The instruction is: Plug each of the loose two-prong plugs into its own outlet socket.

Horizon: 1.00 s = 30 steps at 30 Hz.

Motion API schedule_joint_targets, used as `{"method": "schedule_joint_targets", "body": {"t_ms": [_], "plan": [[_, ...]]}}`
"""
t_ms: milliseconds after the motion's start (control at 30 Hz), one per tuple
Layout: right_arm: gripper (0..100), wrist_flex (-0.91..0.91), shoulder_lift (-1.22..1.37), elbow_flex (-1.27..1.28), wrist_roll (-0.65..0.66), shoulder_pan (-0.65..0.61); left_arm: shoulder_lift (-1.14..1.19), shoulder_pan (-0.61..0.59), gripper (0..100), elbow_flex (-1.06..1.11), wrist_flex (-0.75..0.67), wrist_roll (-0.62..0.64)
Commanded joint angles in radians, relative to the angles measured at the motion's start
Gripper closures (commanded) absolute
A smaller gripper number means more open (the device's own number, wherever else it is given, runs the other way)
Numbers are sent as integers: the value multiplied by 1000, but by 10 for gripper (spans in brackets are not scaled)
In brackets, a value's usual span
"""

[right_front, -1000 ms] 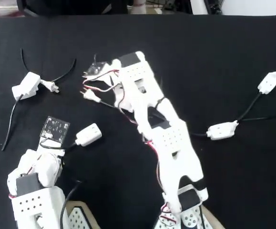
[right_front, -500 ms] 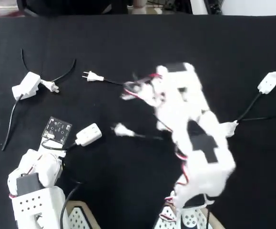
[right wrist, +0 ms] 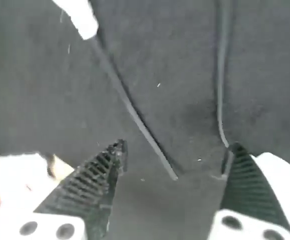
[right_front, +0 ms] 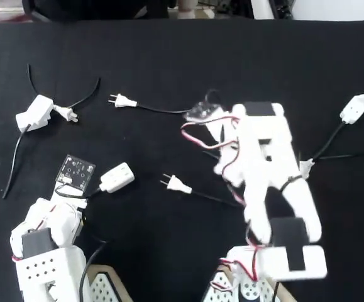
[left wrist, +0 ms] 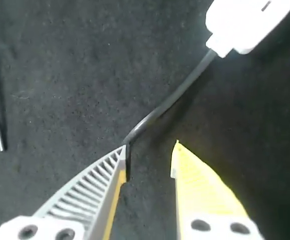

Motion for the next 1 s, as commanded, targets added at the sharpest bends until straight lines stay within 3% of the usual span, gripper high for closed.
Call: {"method": "schedule_joint_targets", "body": {"t_ms": [0,133,267,467,667,733,833,967], "plan": [[767,17,-111,7,-189,-112,-8,13,842,-5,8,-9],[886,20,-162,67,-83,-325,-8,13,843,-5,8,-11],[883,-143,-145,150,-74,-508,-8,13,844,-5,8,-11],[775,-305,62,177,-86,-537,-8,13,844,-5,8,-11],[774,-381,223,117,-87,-597,-8,13,844,-5,8,-11],[828,-391,255,97,-84,-585,-8,13,844,-5,8,-11],[988,-374,294,64,-84,-542,-8,13,844,-5,8,-11],[988,-356,303,48,-84,-509,-8,13,844,-4,8,-11]]}}
